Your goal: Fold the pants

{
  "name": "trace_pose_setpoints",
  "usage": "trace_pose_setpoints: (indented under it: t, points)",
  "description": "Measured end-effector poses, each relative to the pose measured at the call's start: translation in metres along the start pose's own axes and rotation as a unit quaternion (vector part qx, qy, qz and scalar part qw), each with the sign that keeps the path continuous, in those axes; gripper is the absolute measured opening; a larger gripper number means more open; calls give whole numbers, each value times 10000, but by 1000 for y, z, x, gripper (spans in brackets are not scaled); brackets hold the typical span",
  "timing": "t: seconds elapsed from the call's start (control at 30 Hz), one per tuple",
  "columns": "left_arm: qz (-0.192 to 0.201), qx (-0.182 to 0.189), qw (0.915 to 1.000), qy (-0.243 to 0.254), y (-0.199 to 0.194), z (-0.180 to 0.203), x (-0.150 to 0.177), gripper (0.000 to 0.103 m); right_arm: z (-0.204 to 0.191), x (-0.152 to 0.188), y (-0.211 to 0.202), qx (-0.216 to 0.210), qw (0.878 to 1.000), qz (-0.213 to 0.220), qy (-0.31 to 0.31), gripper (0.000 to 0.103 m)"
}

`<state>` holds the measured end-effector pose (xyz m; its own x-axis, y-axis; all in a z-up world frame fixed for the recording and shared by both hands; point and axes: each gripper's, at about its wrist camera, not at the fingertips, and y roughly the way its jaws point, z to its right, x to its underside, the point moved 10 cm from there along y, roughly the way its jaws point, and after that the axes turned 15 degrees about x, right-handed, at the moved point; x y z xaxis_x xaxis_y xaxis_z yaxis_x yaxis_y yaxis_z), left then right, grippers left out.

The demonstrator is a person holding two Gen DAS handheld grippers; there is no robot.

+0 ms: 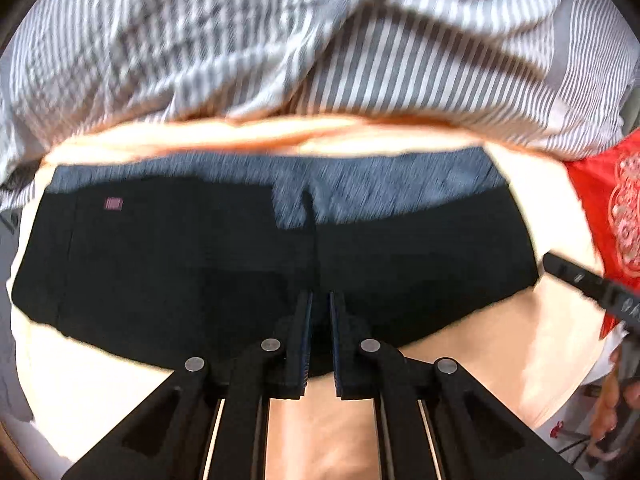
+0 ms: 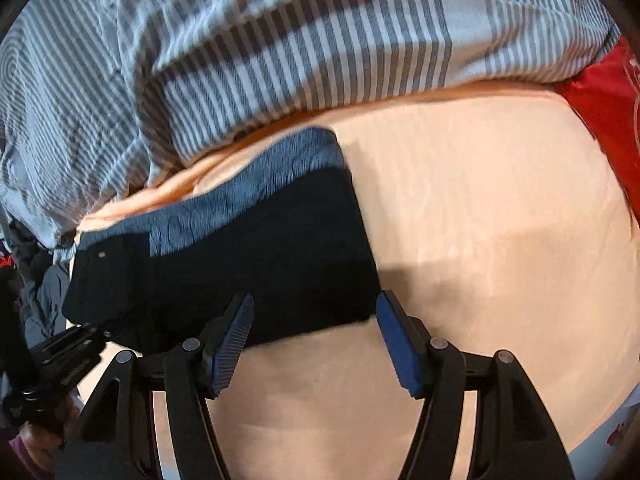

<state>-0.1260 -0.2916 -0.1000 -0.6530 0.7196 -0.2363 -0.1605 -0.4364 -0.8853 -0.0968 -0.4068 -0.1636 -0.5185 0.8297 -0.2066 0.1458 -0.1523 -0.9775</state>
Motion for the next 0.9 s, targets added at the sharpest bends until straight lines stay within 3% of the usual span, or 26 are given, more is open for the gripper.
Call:
trace_pose_setpoints:
  t: [0.17, 0.33, 0.5, 0.73, 0.77, 0.8, 0.83, 0.9]
  points:
    - [-36, 12, 10000, 19, 39, 15, -29, 10, -4, -13, 15, -144, 9997, -129, 145, 53]
    - [-464, -262, 9978, -392, 82, -10, -2, 10, -11, -6, 32, -3, 9997, -199, -129, 52]
    - [-421, -371, 9983, -178, 87, -12, 3, 10, -18, 3, 47, 240, 9977, -158, -621, 53]
    - [-493, -510, 9973, -190, 90, -10, -1, 13, -17, 4, 46, 161, 9980, -274, -542, 54]
    - [-502, -581, 9968, -202, 89, -7, -5, 32, -17, 4, 46, 179, 9978, -276, -568, 54]
    - [-475, -800, 9954, -225, 87, -12, -6, 72, -18, 5, 46, 202, 9977, -269, -585, 54]
    - [-391, -894, 9949, -276, 81, -15, -8, 88, -18, 5, 46, 210, 9977, -263, -589, 54]
    - [-156, -704, 9965, -418, 75, -15, -11, 92, -18, 4, 47, 222, 9977, -258, -579, 54]
